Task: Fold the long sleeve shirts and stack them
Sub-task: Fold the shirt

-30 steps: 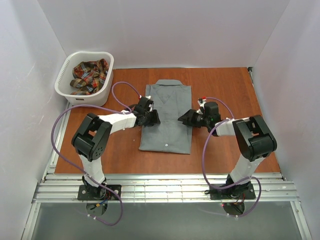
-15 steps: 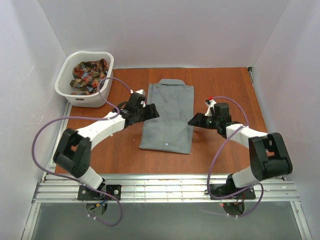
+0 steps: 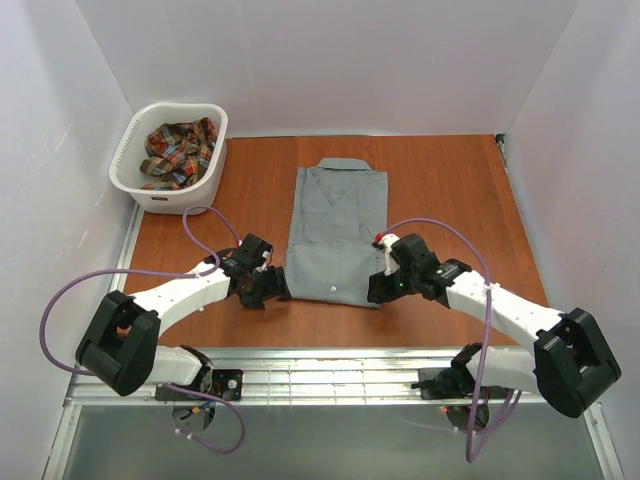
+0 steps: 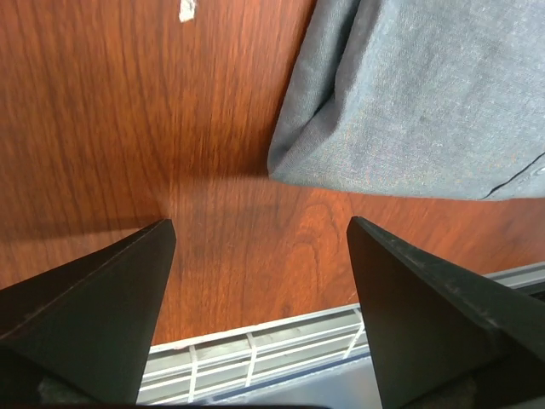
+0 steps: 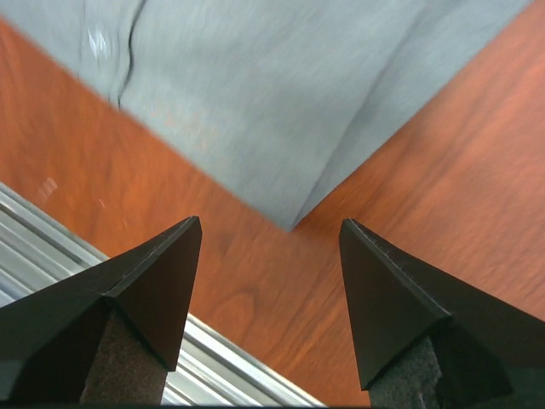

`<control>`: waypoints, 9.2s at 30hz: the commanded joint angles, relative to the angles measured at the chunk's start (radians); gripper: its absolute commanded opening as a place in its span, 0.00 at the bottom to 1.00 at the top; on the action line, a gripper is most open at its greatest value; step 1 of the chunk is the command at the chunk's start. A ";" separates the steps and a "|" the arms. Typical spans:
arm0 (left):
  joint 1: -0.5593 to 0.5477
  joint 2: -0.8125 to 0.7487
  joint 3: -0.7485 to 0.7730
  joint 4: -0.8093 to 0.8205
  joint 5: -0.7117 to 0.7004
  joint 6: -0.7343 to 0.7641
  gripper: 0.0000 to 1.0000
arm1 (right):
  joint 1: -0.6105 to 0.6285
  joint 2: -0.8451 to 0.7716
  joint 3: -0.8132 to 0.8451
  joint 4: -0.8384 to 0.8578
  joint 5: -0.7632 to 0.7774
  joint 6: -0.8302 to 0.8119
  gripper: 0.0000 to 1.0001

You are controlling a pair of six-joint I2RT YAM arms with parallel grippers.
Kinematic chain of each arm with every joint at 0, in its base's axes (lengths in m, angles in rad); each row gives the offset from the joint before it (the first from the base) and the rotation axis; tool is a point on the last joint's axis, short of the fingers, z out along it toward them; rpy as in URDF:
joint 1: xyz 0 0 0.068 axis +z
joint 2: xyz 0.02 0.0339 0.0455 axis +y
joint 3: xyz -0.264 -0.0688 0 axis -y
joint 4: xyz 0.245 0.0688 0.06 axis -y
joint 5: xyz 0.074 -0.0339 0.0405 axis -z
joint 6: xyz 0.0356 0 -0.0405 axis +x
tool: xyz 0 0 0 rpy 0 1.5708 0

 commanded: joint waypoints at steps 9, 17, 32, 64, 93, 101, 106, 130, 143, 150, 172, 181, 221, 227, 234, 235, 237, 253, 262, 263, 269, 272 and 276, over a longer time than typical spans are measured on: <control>-0.004 0.008 -0.024 0.106 0.011 -0.091 0.59 | 0.209 0.170 0.142 -0.120 0.261 -0.086 0.57; -0.004 0.103 0.004 0.158 -0.046 -0.105 0.37 | 0.210 0.306 0.178 -0.098 0.225 -0.132 0.34; 0.212 0.496 0.468 0.075 -0.192 0.176 0.15 | 0.526 0.626 0.485 -0.106 -0.016 0.125 0.22; 0.154 -0.070 -0.076 0.127 0.178 0.032 0.72 | -0.035 0.272 0.200 -0.031 0.223 -0.017 0.54; 0.131 0.059 0.100 0.132 -0.028 0.102 0.70 | 0.149 0.236 0.301 0.016 0.106 -0.008 0.54; -0.014 0.039 0.194 0.166 0.014 0.282 0.72 | 0.114 0.272 0.368 0.014 0.130 0.017 0.54; -0.154 0.042 0.189 0.184 -0.035 0.415 0.72 | -0.027 0.296 0.425 0.012 0.019 0.052 0.54; -0.498 0.349 0.332 0.241 -0.428 0.782 0.57 | -0.207 0.392 0.431 0.117 -0.240 0.087 0.54; -0.509 0.361 0.328 0.249 -0.353 0.806 0.42 | -0.207 0.443 0.457 0.154 -0.273 0.100 0.54; -0.513 0.378 0.314 0.250 -0.391 0.819 0.46 | -0.205 0.493 0.494 0.187 -0.300 0.121 0.54; -0.513 0.249 0.248 0.259 -0.408 0.711 0.09 | -0.204 0.621 0.553 0.428 -0.366 0.339 0.55; -0.510 0.211 0.183 0.267 -0.388 0.650 0.10 | -0.179 0.771 0.642 0.490 -0.334 0.397 0.61; -0.470 0.131 0.329 0.203 -0.193 0.622 0.01 | -0.170 0.767 0.700 0.390 -0.312 0.282 0.01; -0.478 0.198 0.358 0.218 -0.135 0.613 0.01 | -0.219 0.740 0.603 0.384 -0.263 0.236 0.01; -0.504 0.315 0.390 0.288 -0.084 0.589 0.02 | -0.267 0.762 0.537 0.384 -0.228 0.187 0.01; -0.506 0.329 0.396 0.293 -0.080 0.581 0.02 | -0.270 0.765 0.536 0.385 -0.225 0.179 0.01; -0.510 0.366 0.412 0.307 -0.074 0.576 0.02 | -0.277 0.774 0.527 0.385 -0.210 0.176 0.01; -0.535 0.551 0.539 0.365 -0.044 0.607 0.01 | -0.330 0.840 0.485 0.399 -0.266 0.210 0.01; -0.535 0.633 0.504 0.347 0.026 0.547 0.03 | -0.351 0.767 0.502 0.393 -0.294 0.198 0.01; -0.536 0.631 0.505 0.344 0.031 0.543 0.03 | -0.353 0.757 0.507 0.390 -0.293 0.196 0.01; -0.535 0.631 0.516 0.324 0.014 0.518 0.03 | -0.362 0.688 0.554 0.319 -0.240 0.179 0.01; -0.535 0.636 0.516 0.316 0.009 0.504 0.03 | -0.382 0.668 0.531 0.307 -0.194 0.175 0.01; -0.536 0.646 0.527 0.307 0.006 0.497 0.03 | -0.425 0.684 0.488 0.310 -0.199 0.178 0.01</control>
